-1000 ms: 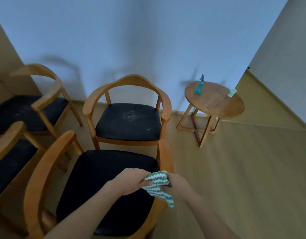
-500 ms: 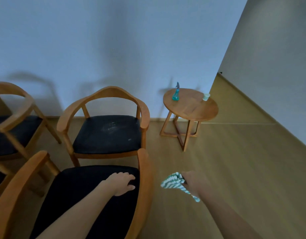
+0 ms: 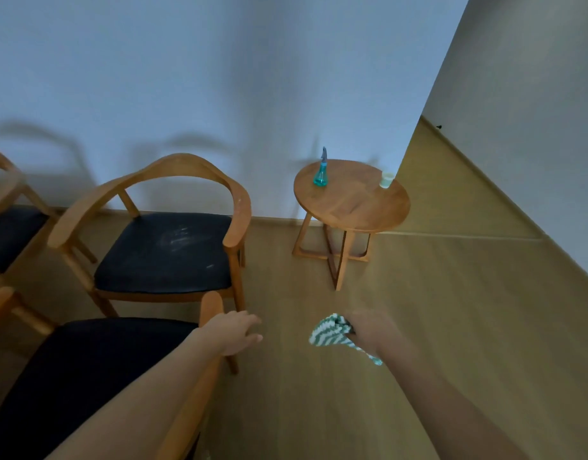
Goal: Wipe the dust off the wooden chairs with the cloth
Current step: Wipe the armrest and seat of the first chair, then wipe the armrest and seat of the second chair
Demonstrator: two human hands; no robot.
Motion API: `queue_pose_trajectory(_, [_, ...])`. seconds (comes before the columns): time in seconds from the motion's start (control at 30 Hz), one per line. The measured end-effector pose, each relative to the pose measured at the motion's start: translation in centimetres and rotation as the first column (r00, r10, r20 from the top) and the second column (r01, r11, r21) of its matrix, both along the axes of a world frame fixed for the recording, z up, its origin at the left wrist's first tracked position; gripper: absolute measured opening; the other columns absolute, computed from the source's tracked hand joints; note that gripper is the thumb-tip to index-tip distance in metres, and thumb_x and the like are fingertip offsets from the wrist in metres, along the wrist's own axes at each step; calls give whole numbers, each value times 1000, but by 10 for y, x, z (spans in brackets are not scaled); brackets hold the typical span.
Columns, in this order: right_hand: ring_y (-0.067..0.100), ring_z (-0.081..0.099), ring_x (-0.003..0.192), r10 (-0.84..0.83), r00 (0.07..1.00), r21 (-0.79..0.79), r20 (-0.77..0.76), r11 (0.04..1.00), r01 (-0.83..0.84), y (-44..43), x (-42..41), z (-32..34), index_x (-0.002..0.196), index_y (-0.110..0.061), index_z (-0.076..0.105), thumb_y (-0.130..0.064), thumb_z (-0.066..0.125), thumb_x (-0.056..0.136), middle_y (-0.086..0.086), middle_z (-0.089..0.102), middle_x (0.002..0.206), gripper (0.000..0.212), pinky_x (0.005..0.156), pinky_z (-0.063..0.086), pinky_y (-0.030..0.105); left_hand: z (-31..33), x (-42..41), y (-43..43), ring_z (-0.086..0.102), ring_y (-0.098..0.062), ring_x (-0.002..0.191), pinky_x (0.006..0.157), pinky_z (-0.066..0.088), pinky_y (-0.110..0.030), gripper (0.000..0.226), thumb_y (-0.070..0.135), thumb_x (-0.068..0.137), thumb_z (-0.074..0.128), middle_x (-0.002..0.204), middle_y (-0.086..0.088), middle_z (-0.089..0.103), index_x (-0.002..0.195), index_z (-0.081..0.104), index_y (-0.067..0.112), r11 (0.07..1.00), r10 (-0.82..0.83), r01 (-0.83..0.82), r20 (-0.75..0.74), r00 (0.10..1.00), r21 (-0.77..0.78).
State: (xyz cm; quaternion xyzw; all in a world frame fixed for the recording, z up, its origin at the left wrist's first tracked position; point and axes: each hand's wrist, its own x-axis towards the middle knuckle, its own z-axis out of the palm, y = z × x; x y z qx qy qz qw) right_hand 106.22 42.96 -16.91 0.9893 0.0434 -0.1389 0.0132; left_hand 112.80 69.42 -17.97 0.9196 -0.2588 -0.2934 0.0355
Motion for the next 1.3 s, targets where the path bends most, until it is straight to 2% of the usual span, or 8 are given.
queue_pose_trajectory(0.27, [23, 59, 103, 35, 999, 53, -28, 998, -34, -21, 81, -2, 111, -17, 55, -27, 46, 95, 4, 63, 111, 21, 80, 45, 33, 2, 68, -20, 38, -18, 133, 109, 33, -36, 53, 45, 96, 42, 147, 0, 37, 145, 30, 26, 994, 103, -103, -1, 995, 18])
queue_pose_trajectory(0.57, [24, 57, 104, 74, 997, 23, 2, 997, -74, -26, 211, 11, 108, -17, 53, -30, 47, 96, 4, 62, 112, 19, 73, 41, 32, -4, 181, -23, 37, -19, 134, 112, 30, -40, 55, 44, 97, 42, 148, -1, 36, 146, 27, 24, 988, 157, -157, -46, 987, 17])
queue_pose_trajectory(0.7, [24, 58, 100, 92, 995, 60, -38, 994, -90, -27, 266, 11, 93, -18, 46, -38, 50, 95, 4, 62, 107, 21, 69, 38, 31, -3, 223, -27, 41, -18, 131, 109, 35, -37, 55, 42, 97, 43, 145, -3, 40, 146, 27, 24, 979, 202, -202, -76, 976, 4])
queue_pose_trajectory(0.83, [21, 60, 95, 134, 984, 109, -115, 987, -121, -34, 328, 0, 97, -16, 53, -42, 53, 93, 2, 63, 102, 27, 72, 44, 32, -6, 264, -35, 42, -19, 129, 109, 34, -38, 54, 41, 97, 43, 144, -2, 40, 146, 27, 24, 960, 280, -280, -78, 957, 8])
queue_pose_trajectory(1.0, [22, 58, 99, 275, 951, 134, -141, 957, -257, -48, 416, -9, 104, -18, 53, -41, 50, 95, 4, 62, 107, 26, 74, 40, 31, -14, 315, -48, 56, -16, 105, 93, 45, -33, 45, 37, 97, 45, 120, -2, 55, 136, 38, 16, 896, 443, -444, -91, 892, 11])
queue_pose_trajectory(1.13, [23, 59, 100, 406, 903, 116, -138, 912, -392, -52, 481, -10, 107, -17, 55, -40, 47, 96, 5, 63, 109, 27, 74, 41, 31, -15, 343, -64, 50, -10, 91, 87, 42, -29, 42, 38, 97, 44, 108, 1, 51, 132, 39, 17, 833, 551, -553, -75, 831, 3])
queue_pose_trajectory(1.2, [22, 59, 100, 457, 878, 117, -141, 888, -444, -48, 510, -9, 110, -17, 56, -40, 46, 96, 4, 63, 109, 29, 78, 44, 32, -15, 351, -68, 52, -12, 99, 90, 41, -29, 46, 40, 97, 43, 118, 0, 51, 137, 35, 18, 804, 593, -595, -79, 801, -1])
queue_pose_trajectory(1.3, [19, 58, 95, 528, 831, 104, -176, 849, -517, -33, 544, -10, 106, -18, 54, -39, 43, 97, 2, 61, 104, 25, 74, 41, 29, -17, 358, -59, 48, -18, 119, 101, 37, -34, 53, 42, 97, 39, 137, -3, 44, 145, 27, 21, 763, 645, -645, -77, 760, 27])
